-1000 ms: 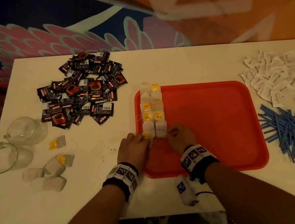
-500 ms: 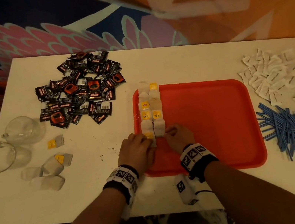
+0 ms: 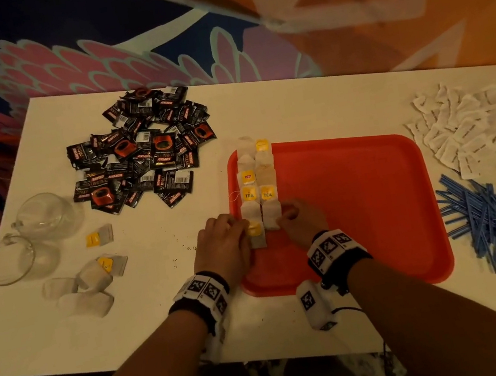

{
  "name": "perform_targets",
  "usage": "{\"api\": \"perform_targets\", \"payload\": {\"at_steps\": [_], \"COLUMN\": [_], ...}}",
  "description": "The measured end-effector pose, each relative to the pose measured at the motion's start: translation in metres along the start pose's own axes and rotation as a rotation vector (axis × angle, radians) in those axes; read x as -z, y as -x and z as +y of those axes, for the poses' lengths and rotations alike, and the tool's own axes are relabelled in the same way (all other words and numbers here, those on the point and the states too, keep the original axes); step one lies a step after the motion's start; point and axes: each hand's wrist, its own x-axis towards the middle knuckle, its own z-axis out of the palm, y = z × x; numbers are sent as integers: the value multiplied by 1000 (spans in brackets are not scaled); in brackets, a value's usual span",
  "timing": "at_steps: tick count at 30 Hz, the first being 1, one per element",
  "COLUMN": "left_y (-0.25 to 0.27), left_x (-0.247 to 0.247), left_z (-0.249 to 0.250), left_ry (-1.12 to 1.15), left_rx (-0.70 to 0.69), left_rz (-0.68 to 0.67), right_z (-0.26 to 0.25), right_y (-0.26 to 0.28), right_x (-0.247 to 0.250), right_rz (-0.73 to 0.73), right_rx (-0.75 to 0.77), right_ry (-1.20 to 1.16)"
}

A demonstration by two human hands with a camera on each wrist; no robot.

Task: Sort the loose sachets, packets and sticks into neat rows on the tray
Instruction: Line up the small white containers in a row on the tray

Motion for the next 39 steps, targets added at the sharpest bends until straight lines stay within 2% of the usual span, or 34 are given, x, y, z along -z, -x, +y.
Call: {"api": "perform_targets", "payload": {"at_steps": [3, 7, 10, 13, 20, 22, 24, 31, 33, 34, 36, 39], "left_y": [-3, 0, 12, 31, 70, 74, 77, 81, 84, 86, 90, 88], "left_x": [4, 8, 27, 46, 66, 62, 54, 30, 30, 31, 33, 36], "left_z": [-7, -36, -58, -81, -125, -127, -122, -82, -78, -79, -86, -100], "left_ry": [12, -63, 39, 64, 30, 77, 72, 45, 58, 73, 133, 270], "left_rx": [75, 207, 421, 605, 924, 955, 931, 658, 620, 644, 802, 1080], "left_rz": [-40, -152, -58, 18, -64, -123, -153, -116, -44, 15, 112, 94], "right_z": [-6, -9, -18, -35, -75, -81, -84, -82, -82, -83, -83, -83], "right_y": [-1, 1, 3, 5, 23, 28, 32, 40, 41, 42, 42, 43], "right_x": [0, 5, 5, -6, -45, -55, -63, -82, -85, -86, -88, -90], "right_rz": [-35, 28, 55, 18, -95, -147, -184, -249, -261, -259, -252, -255], "right_rx": [17, -9, -5, 43, 175, 153, 151, 132, 142, 155, 175, 170], "right_ry": [-4, -15, 2, -30, -20, -24, 6, 88, 109, 121, 137, 119]}}
